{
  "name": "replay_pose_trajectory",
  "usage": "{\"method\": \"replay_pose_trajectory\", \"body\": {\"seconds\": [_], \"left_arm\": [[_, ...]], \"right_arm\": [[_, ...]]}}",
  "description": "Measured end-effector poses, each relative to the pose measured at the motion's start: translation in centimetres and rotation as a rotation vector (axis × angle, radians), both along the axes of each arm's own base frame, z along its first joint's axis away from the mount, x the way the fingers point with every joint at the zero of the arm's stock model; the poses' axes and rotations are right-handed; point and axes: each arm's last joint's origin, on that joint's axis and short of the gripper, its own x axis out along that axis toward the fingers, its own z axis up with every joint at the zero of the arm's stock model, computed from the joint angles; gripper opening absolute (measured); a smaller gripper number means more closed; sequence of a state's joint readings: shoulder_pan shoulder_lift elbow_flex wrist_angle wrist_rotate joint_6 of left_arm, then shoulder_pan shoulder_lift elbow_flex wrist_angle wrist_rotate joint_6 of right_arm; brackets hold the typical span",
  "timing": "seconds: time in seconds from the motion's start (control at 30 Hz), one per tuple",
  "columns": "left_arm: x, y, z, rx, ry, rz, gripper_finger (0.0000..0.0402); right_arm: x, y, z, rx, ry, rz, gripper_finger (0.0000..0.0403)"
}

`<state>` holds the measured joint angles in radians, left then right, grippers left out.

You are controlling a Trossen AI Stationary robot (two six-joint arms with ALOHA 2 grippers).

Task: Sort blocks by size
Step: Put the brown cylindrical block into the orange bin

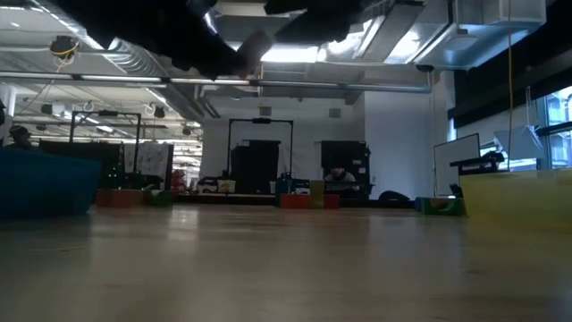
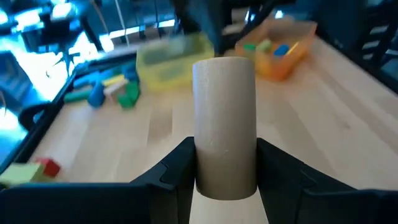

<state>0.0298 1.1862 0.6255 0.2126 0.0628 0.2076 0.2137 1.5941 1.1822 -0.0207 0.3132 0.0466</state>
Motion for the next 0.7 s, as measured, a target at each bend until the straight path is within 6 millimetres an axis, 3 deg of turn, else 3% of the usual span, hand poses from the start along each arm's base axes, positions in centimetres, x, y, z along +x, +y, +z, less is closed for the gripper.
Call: {"method": "replay_pose_trajectory", "body": {"seconds": [0.3, 0.5, 0.7], "left_arm": [[0.1, -0.2, 0.6, 0.042, -0.102, -0.054, 0.0126], [0.1, -1.0, 0.7, 0.001, -0.11, -0.096, 0.0127], [0.1, -1.9, 1.0, -0.057, -0.14, -0.11, 0.0127]], "right_arm": [[0.9, -0.3, -0.3, 0.002, -0.052, -0.038, 0.0337], [1.1, -0.3, 0.3, 0.018, -0.127, -0.043, 0.0337], [2.6, -0.1, -0.5, -0.003, -0.198, -0.005, 0.0337]]}}
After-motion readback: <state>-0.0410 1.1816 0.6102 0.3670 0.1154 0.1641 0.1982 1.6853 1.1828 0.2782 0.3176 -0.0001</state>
